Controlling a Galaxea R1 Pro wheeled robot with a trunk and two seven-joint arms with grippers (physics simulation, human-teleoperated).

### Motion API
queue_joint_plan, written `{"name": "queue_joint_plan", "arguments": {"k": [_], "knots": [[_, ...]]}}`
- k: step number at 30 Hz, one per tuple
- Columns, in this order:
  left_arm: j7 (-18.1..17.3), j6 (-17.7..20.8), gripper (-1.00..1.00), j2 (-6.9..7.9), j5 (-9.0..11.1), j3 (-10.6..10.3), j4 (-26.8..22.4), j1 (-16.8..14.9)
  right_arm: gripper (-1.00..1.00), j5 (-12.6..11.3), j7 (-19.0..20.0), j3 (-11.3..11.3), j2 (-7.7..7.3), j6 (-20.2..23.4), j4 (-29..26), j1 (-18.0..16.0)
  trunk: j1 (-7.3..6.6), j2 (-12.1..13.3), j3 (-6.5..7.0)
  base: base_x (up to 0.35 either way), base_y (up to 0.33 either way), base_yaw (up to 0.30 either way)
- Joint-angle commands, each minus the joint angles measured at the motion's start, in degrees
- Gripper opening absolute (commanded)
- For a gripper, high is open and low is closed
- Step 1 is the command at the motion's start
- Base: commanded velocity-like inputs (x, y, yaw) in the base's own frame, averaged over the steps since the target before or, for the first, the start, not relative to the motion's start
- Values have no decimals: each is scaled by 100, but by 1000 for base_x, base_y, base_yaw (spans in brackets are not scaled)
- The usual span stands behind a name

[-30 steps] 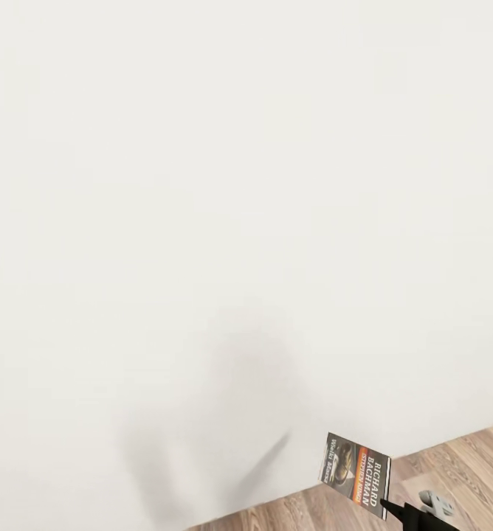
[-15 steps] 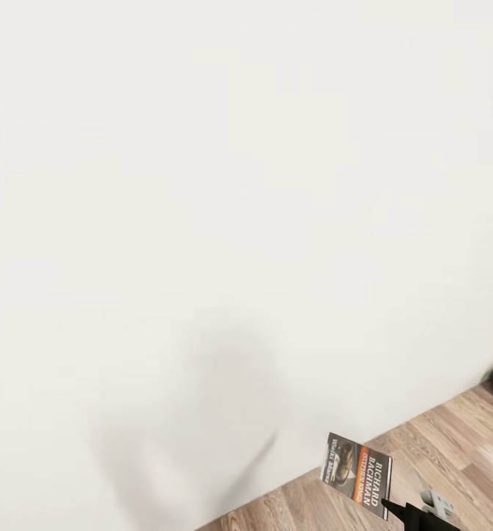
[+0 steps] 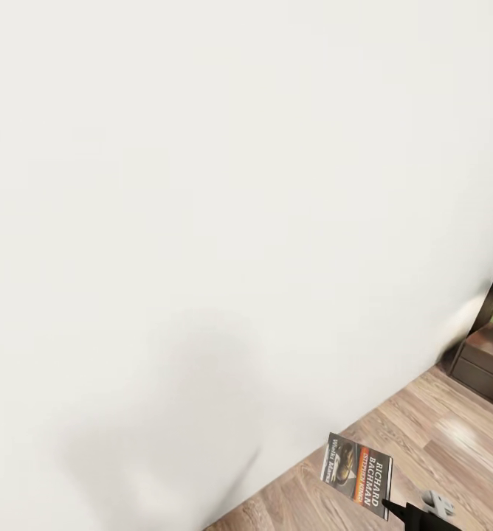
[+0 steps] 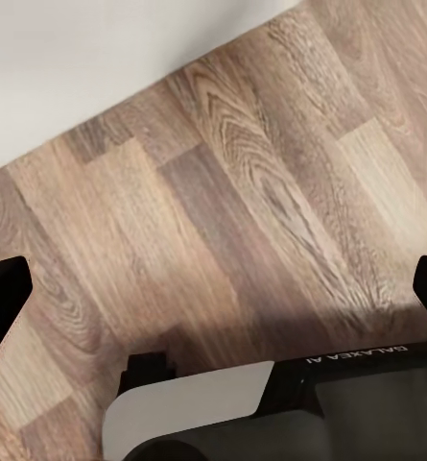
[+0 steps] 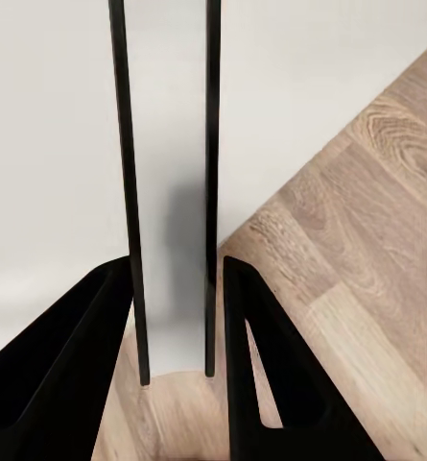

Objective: In the bedroom, move the book from the bed onto either nightstand, and place the two sandals side by side next to the bed.

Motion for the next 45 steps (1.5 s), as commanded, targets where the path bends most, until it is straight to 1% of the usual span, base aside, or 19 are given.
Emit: {"name": "queue_joint_plan", "arguments": {"k": [1, 9, 12, 36, 45], "knots": [[-21, -16, 100, 1, -45, 49, 1, -3, -100, -45, 15, -34, 0, 56, -3, -6, 3, -4, -7, 306, 0, -158], [-21, -16, 100, 1, -45, 49, 1, -3, -100, -45, 18, -34, 0, 54, -3, -6, 3, -4, -7, 91, 0, -37], [-21, -16, 100, 1, -45, 49, 1, -3, -100, -47, 22, -34, -4, 60, 0, -6, 3, -4, -7, 4, 0, -184], [-21, -15, 100, 1, -45, 49, 1, -3, -100, -52, 23, -34, -9, 62, 4, -6, 3, -4, -7, 0, 0, -279], [-21, -16, 100, 1, -45, 49, 1, -3, -100, -54, 23, -34, -9, 62, 1, -6, 3, -4, -7, 142, 0, -284]]}}
